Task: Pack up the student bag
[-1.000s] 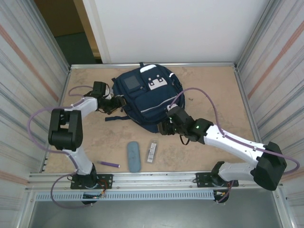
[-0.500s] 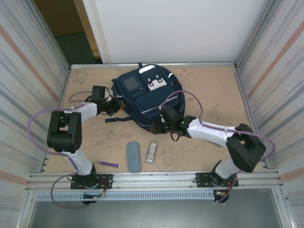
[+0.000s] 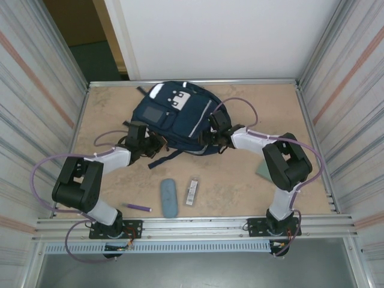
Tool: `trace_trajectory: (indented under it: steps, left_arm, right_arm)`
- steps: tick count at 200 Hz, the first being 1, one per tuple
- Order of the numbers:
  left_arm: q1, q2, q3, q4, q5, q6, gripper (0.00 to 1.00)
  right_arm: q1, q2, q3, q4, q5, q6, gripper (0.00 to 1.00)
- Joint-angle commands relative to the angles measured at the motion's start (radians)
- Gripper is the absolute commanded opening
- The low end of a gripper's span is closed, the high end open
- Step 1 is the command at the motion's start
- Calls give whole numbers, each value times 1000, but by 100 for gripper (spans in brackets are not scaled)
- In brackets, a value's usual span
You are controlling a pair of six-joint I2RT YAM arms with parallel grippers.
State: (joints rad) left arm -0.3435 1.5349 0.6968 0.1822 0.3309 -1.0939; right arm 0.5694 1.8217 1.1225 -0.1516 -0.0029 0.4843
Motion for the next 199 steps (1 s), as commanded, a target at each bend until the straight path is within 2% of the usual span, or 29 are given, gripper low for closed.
trace_trajectory:
  steps: [1,28,51,86,135,157,199]
  left_arm:
    - [-71,-42,-7,24,71,-118,0]
    - [-77,-55,-9,41,78,-199,0]
    - [-92,-88,-11,44,65,-243,0]
    - [-111,-100,40,-26,70,-275,0]
    - [-146,-98,85,-45,89,-340,0]
    - [-165,-94,101,-60,131,-382,0]
    - [-218,-105,114,-36,147,-450,0]
  right_arm:
    - [5,-21,17,86,-76,-69,63]
    - [11,-165,-70,86,-15,-97,64]
    - [21,-278,-139,41,-62,-116,64]
    - [181,-401,-247,37,-34,-54,64]
    - [357,-319,-260,203,31,40,64]
    - [391,-259,-254,295,96,-12,64]
    - [398,-140,-207,397,197,-69,59]
